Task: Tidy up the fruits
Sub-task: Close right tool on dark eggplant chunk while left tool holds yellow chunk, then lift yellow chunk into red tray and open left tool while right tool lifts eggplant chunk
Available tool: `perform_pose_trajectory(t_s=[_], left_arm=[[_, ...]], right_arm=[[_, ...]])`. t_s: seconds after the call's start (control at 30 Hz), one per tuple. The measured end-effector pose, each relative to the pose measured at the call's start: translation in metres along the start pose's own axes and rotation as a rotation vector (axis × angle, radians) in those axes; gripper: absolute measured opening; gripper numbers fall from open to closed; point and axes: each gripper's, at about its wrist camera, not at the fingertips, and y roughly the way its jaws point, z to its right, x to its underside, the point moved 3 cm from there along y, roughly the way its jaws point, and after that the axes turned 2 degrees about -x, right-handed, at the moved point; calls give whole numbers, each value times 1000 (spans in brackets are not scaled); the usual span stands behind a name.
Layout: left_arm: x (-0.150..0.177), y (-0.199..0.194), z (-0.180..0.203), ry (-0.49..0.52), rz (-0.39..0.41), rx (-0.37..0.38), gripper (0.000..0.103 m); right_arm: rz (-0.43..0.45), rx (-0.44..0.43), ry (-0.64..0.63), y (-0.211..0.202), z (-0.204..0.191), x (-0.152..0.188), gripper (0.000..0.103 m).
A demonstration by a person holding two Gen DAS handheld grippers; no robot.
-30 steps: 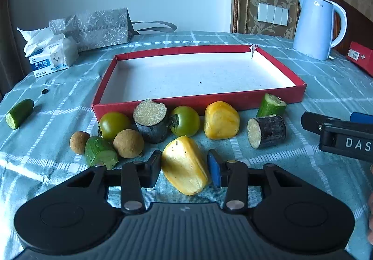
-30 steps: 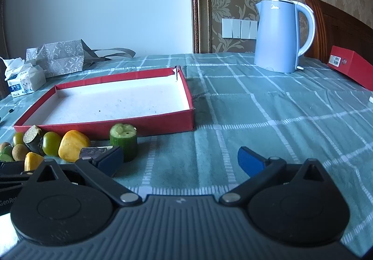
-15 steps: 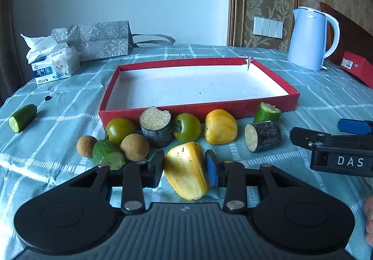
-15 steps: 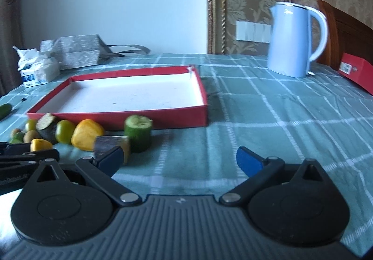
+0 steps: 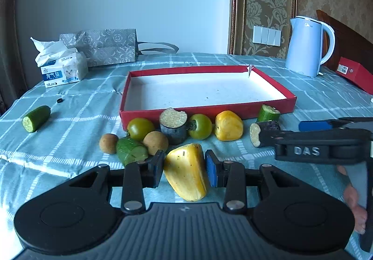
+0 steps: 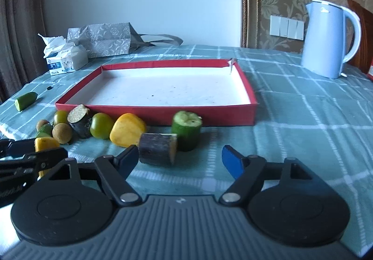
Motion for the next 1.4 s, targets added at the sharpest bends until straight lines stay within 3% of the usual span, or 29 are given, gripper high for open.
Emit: perform_pose_trajectory(t_s=[0.2,0.57,0.87,1.13,1.4], left_arm=[[0,-4,-6,-14,2,11,37],[-1,-6,-9,-13,1,16,36],[-1,-7,-9,-17,8,20,36],[-4,-11,-2,10,31,19,35],[-30,-14,6,49,82,23,35]], right_arm=[[-60,11,4,19,-8,0,64],[-48,4,-31,26,-22,-2,35],[-18,-50,21,18,-16,-1,34],[88,-51,-6,-7,-17,-3,34],[138,-48,21,-15,-6,-5,34]])
